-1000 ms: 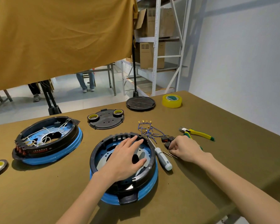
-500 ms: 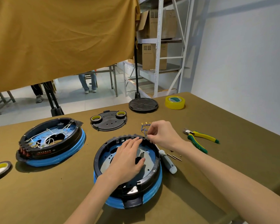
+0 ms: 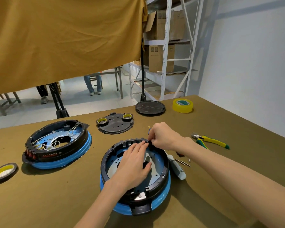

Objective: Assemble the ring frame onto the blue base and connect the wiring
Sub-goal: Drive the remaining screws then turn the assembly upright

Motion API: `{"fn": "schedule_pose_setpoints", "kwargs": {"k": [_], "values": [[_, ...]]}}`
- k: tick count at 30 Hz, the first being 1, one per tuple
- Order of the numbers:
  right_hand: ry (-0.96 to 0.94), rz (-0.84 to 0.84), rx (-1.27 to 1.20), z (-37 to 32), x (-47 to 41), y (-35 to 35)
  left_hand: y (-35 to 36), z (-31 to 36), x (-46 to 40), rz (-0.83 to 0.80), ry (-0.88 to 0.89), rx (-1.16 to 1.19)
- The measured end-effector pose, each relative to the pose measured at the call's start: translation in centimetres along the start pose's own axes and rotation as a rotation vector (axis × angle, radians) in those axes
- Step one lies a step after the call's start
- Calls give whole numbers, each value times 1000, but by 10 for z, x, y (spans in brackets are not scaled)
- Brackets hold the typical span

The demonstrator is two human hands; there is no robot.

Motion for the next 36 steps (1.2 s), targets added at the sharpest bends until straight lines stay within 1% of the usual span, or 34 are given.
{"fn": "schedule_pose_setpoints", "kwargs": {"k": [4,9,19,25,30,34,36], "values": [[19,-47,5,-1,0,-2,0,0,0,-6,1,4],[51,-23,-28,-2,-4,-2,-1,0,-1,-8,0,1],[79,-94,-64,1,-3,-12,0,0,-1,-4,1,-22],[81,-64,-104,5,-2,-10,2,-1,-1,7,9,-12],[107,-58,-152,10,-1,-8,-1,-3,-10,98,5,27],[147,-9,-301,21,4,-6,-4,-3,-22,132,49,-11],[163,13,-337,25,6,-4,-4,-5,-26,139,67,-29]]}}
Point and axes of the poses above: each hand's wrist, its own x-axis away from the middle knuckle, its own y-axis out of the palm, z = x × y, the point moved 1 cm from there along -x, towards the middle knuckle, and after that the axes turned 7 degrees about -x, right-handed, at the moved point
